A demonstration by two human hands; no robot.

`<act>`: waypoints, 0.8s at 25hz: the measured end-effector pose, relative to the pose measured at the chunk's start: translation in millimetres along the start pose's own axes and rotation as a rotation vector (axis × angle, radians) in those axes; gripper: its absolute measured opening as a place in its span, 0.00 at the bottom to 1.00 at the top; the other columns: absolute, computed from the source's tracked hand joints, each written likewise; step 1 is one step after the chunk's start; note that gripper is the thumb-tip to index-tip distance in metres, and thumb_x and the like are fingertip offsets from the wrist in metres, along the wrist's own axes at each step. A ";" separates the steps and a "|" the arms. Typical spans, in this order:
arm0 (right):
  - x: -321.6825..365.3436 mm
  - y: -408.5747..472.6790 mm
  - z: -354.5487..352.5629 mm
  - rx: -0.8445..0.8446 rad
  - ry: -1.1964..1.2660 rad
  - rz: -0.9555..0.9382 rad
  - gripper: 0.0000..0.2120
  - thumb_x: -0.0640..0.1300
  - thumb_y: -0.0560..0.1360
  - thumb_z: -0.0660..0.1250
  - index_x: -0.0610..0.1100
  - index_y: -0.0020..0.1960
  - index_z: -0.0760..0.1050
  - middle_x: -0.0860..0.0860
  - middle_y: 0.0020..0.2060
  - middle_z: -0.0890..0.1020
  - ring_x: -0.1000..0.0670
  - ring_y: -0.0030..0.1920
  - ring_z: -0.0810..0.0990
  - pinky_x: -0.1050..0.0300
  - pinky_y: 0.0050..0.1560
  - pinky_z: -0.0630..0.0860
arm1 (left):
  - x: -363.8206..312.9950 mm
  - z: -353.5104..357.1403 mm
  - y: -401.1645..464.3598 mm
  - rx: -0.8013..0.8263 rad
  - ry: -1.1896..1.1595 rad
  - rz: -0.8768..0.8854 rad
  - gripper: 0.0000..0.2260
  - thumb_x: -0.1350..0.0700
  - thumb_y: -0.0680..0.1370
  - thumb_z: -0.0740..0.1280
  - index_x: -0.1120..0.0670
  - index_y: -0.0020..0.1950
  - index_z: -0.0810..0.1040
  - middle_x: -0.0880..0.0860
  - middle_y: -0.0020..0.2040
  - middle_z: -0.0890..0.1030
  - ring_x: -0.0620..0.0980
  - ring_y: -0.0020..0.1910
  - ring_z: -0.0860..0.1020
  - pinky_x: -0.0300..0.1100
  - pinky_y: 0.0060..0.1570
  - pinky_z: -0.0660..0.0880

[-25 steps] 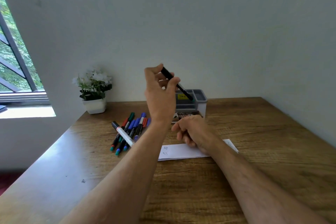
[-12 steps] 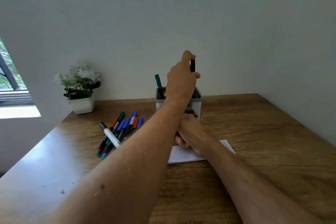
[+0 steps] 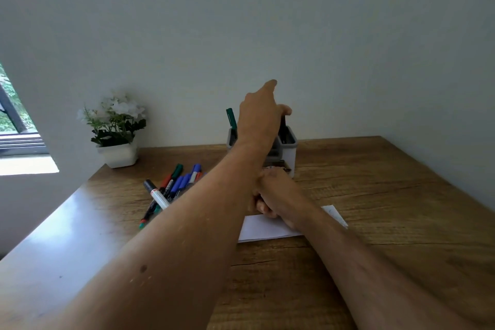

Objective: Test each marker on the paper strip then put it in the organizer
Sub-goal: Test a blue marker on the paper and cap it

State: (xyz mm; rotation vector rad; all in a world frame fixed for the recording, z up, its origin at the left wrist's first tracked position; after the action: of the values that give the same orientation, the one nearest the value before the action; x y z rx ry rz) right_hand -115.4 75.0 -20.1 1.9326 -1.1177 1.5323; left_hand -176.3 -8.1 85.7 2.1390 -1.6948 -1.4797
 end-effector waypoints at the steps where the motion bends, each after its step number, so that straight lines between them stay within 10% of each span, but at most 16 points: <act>1: -1.4 0.4 0.6 0.001 0.015 0.013 0.13 0.35 0.76 0.58 0.42 0.36 0.76 0.50 0.22 0.78 0.54 0.20 0.66 0.62 0.22 0.60 | -1.4 -12.2 -2.6 -0.044 -0.036 -0.008 0.19 0.55 0.76 0.70 0.50 0.67 0.75 0.51 0.48 0.84 0.47 0.47 0.81 0.40 0.44 0.78; 7: 0.2 -4.3 2.5 -0.016 -0.001 -0.010 0.12 0.36 0.77 0.59 0.39 0.42 0.80 0.46 0.28 0.79 0.53 0.23 0.68 0.63 0.20 0.61 | 21.7 -105.5 -34.3 -0.202 -0.023 -0.083 0.07 0.49 0.72 0.76 0.50 0.39 0.80 0.46 0.35 0.82 0.44 0.35 0.82 0.42 0.40 0.81; 20: 0.0 -3.0 4.9 -0.041 -0.033 -0.142 0.10 0.35 0.76 0.61 0.37 0.43 0.82 0.46 0.26 0.80 0.53 0.21 0.67 0.62 0.19 0.61 | 98.7 -98.9 -98.6 0.077 0.608 -0.260 0.17 0.40 0.68 0.76 0.53 0.45 0.84 0.53 0.38 0.82 0.52 0.37 0.80 0.45 0.37 0.79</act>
State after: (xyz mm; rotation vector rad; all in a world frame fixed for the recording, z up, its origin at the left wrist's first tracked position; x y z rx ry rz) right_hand -110.1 73.1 -21.1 1.9708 -0.9949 1.3969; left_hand -41.9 -93.2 23.0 2.5627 -1.3060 -0.6723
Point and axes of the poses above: each hand's wrist, its own y-axis towards the middle knuckle, its own z-axis out of the palm, x = y × z, the point moved 6 cm from there along y, towards the middle knuckle
